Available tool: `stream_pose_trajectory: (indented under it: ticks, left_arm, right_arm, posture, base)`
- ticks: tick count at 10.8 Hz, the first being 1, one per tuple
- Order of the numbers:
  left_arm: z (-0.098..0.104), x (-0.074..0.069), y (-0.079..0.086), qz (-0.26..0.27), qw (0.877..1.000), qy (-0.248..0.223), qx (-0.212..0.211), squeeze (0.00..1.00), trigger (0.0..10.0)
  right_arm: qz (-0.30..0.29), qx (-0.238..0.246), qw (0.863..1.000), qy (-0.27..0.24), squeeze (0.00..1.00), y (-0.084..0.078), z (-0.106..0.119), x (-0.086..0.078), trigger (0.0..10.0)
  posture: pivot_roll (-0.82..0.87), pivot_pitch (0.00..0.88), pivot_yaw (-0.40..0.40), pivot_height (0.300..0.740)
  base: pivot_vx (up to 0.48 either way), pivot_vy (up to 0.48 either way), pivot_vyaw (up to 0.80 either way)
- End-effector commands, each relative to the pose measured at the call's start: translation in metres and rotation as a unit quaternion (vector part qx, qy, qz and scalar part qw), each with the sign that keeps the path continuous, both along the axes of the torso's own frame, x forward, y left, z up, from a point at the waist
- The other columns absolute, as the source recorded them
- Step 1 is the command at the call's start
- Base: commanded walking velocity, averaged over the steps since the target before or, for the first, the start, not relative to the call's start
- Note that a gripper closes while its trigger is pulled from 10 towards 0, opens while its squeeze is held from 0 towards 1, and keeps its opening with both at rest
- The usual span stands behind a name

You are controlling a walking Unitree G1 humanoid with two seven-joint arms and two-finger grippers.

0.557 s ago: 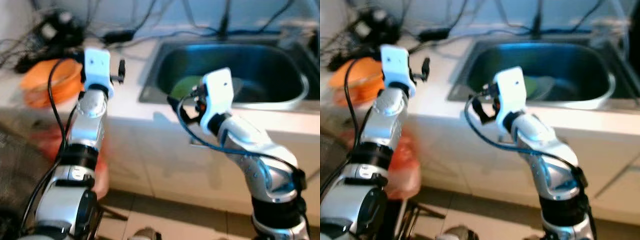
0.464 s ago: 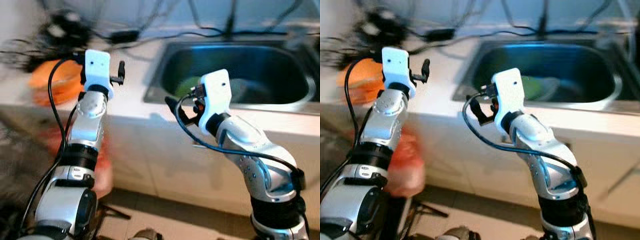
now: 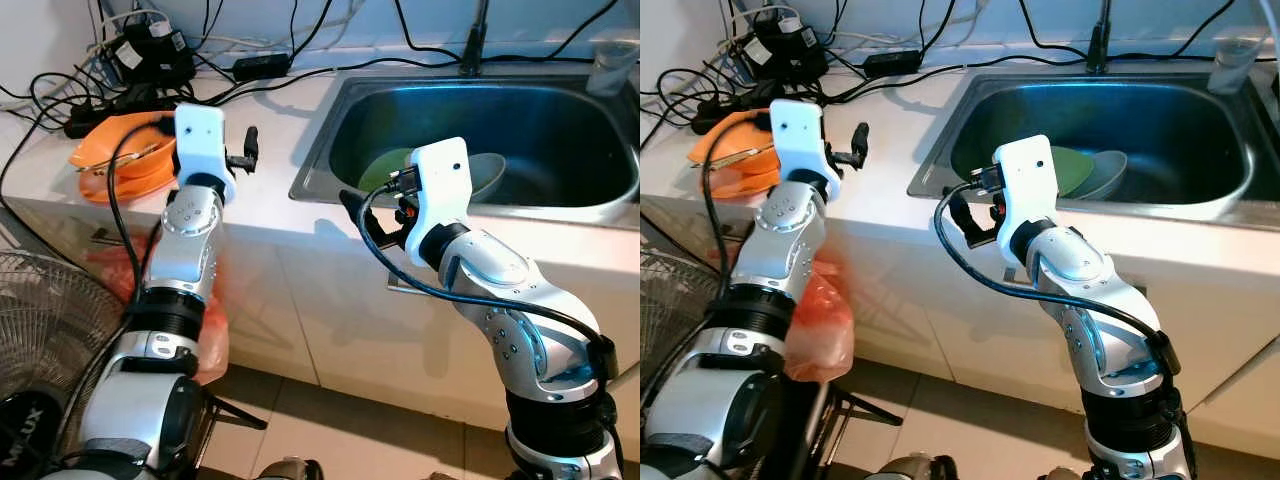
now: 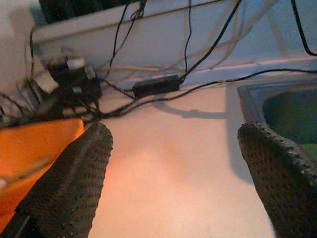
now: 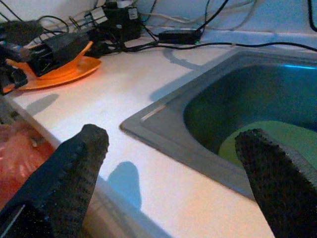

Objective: Kitchen organization

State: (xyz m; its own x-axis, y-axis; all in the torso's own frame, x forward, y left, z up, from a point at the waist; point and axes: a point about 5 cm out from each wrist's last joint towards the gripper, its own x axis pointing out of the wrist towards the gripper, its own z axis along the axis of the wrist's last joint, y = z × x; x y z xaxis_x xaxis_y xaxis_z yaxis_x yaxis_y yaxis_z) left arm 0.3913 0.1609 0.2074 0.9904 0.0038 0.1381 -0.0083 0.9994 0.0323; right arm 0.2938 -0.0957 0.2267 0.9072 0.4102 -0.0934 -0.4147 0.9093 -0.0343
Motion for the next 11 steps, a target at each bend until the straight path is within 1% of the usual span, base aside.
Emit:
stream_pose_trajectory:
  ticks: [1, 2, 3, 4, 5, 7, 8, 9, 10, 11]
  left_arm:
    - [0.001, 0.002, 0.007, 0.013, 1.0, 0.001, -0.023, 0.0, 10.0]
    - [-0.01, -0.001, 0.008, 0.018, 0.999, 0.012, -0.037, 0.0, 10.0]
    - [-0.017, -0.005, 0.005, 0.017, 0.999, 0.01, -0.051, 0.0, 10.0]
    - [-0.022, -0.009, 0.002, 0.021, 0.997, 0.007, -0.068, 0.0, 10.0]
    - [-0.028, -0.014, -0.004, 0.024, 0.997, 0.006, -0.073, 0.0, 10.0]
    - [-0.028, -0.015, -0.013, 0.009, 0.997, 0.002, -0.079, 0.0, 10.0]
    - [-0.031, -0.015, -0.017, -0.002, 0.998, 0.006, -0.064, 0.0, 10.0]
    - [-0.029, -0.014, -0.02, -0.015, 0.998, 0.004, -0.056, 0.0, 10.0]
    - [-0.028, -0.013, -0.017, -0.014, 0.999, 0.002, -0.052, 0.0, 10.0]
    - [-0.027, -0.012, -0.015, -0.008, 0.998, 0.008, -0.059, 0.0, 10.0]
  right_arm:
    - [-0.011, 0.001, 1.0, -0.013, 0.0, -0.003, 0.006, 0.002, 10.0]
    - [-0.016, -0.003, 1.0, -0.008, 0.0, -0.007, 0.005, 0.001, 10.0]
    - [-0.012, -0.01, 1.0, -0.001, 0.0, -0.01, 0.004, 0.001, 10.0]
    - [-0.001, -0.019, 1.0, 0.004, 0.0, -0.01, 0.002, 0.0, 10.0]
    - [0.015, -0.024, 1.0, 0.005, 0.0, -0.007, 0.004, 0.0, 10.0]
    - [0.02, -0.029, 0.999, 0.005, 0.0, -0.007, 0.003, 0.006, 10.0]
    - [0.02, -0.027, 0.999, -0.001, 0.0, -0.003, 0.005, 0.01, 10.0]
    - [0.016, -0.017, 1.0, -0.005, 0.0, 0.0, 0.005, 0.013, 10.0]
    - [0.014, -0.024, 1.0, -0.006, 0.0, 0.004, 0.001, 0.015, 10.0]
    - [0.015, -0.02, 1.0, -0.01, 0.0, 0.008, 0.002, 0.016, 10.0]
  posture:
    - [-0.02, 0.05, 0.125, 0.74]
    - [-0.03, 0.054, 0.097, 0.74]
    - [-0.04, 0.062, 0.058, 0.74]
    - [-0.04, 0.064, 0.028, 0.74]
    - [-0.03, 0.064, 0.006, 0.74]
    - [-0.01, 0.047, 0.004, 0.74]
    - [-0.02, 0.036, 0.016, 0.74]
    - [-0.02, 0.02, 0.026, 0.74]
    - [-0.02, 0.012, 0.028, 0.74]
    - [-0.01, 0.007, 0.034, 0.74]
  base:
    - [0.0, 0.0, 0.0]
    - [0.0, 0.0, 0.0]
    - [0.0, 0.0, 0.0]
    - [0.0, 0.0, 0.0]
    - [0.0, 0.0, 0.0]
    - [0.0, 0.0, 0.0]
    - [0.0, 0.0, 0.0]
    - [0.0, 0.0, 0.0]
    - [0.0, 0.0, 0.0]
    - [0.0, 0.0, 0.0]
